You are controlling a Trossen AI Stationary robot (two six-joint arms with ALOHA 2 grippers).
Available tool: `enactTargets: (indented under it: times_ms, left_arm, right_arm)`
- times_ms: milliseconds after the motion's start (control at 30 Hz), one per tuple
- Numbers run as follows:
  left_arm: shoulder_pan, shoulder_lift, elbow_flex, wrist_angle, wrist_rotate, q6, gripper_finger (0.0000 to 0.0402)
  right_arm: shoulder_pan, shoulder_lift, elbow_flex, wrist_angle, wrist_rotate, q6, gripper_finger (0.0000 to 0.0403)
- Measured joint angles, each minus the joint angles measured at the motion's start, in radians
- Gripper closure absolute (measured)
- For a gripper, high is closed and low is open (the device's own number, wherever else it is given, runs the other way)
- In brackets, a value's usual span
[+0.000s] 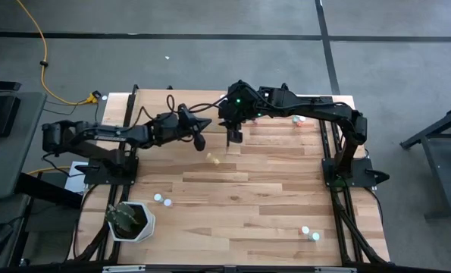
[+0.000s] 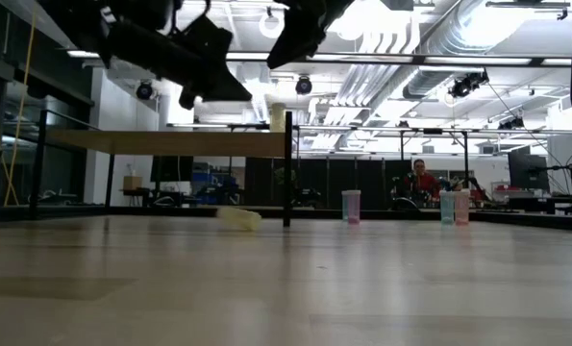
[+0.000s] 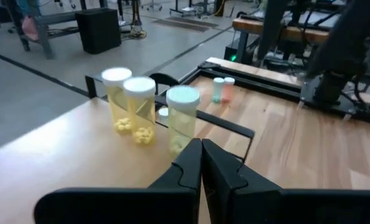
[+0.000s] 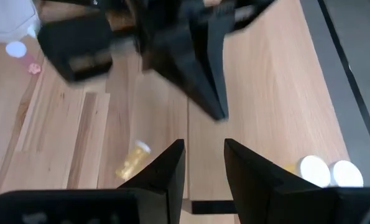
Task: Pick and place medicine bottles onto shelf by color
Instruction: Put the yellow pill bottle on the shelf
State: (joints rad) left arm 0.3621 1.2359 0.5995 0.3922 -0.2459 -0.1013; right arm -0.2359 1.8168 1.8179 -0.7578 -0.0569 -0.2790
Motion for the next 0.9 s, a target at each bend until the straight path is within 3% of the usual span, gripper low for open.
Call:
enactTargets:
  times_ms: [300,533,700,900]
  left_arm:
    - [-0.081,-0.217,0.000,-0.184,-0.004,0.023,0.0401]
    - [-0.217,-0.237,0.000,-0.203,-0.001,0.181,0.0401]
    - [-0.260,-0.219,0.000,-0.203,-0.003,0.218,0.0401]
    - [-0.260,-0.210,0.000,-0.167,-0.004,0.213,0.0390]
  right_arm:
    - [0.000,0.000,0.000,-0.122,-0.024,-0.042,0.0300]
    - [0.000,-0.024,-0.035,-0.248,-0.115,-0.044,0.0300]
    - [0.000,-0.212,-0.351,-0.086,-0.077,0.008,0.0300]
    - [0.008,-0.581,-0.828,0.251,0.005,0.140,0.0300]
